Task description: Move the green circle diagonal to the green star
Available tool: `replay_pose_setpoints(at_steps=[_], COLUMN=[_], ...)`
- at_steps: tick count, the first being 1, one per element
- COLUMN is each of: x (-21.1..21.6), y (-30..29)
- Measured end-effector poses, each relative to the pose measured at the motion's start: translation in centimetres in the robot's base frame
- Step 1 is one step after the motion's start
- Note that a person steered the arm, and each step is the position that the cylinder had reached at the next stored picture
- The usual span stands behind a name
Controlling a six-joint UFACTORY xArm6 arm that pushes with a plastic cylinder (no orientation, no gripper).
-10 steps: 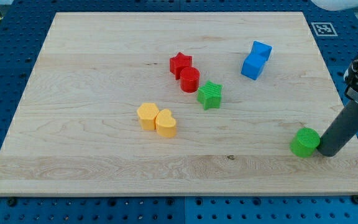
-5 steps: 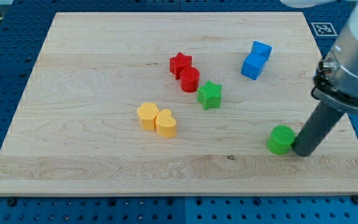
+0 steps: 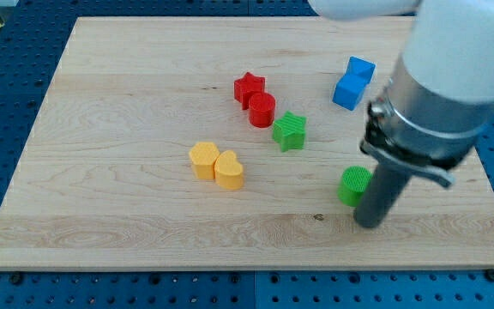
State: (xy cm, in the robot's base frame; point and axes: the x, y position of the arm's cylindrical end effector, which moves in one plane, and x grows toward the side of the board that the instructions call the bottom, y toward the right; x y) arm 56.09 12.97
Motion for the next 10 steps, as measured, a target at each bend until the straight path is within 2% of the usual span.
replay_pose_setpoints(at_steps=[1,3,5,10], x=[-2.7,-4.9,-5.7,-4.1], y=[0.0,-2.2,-3.8,-2.9])
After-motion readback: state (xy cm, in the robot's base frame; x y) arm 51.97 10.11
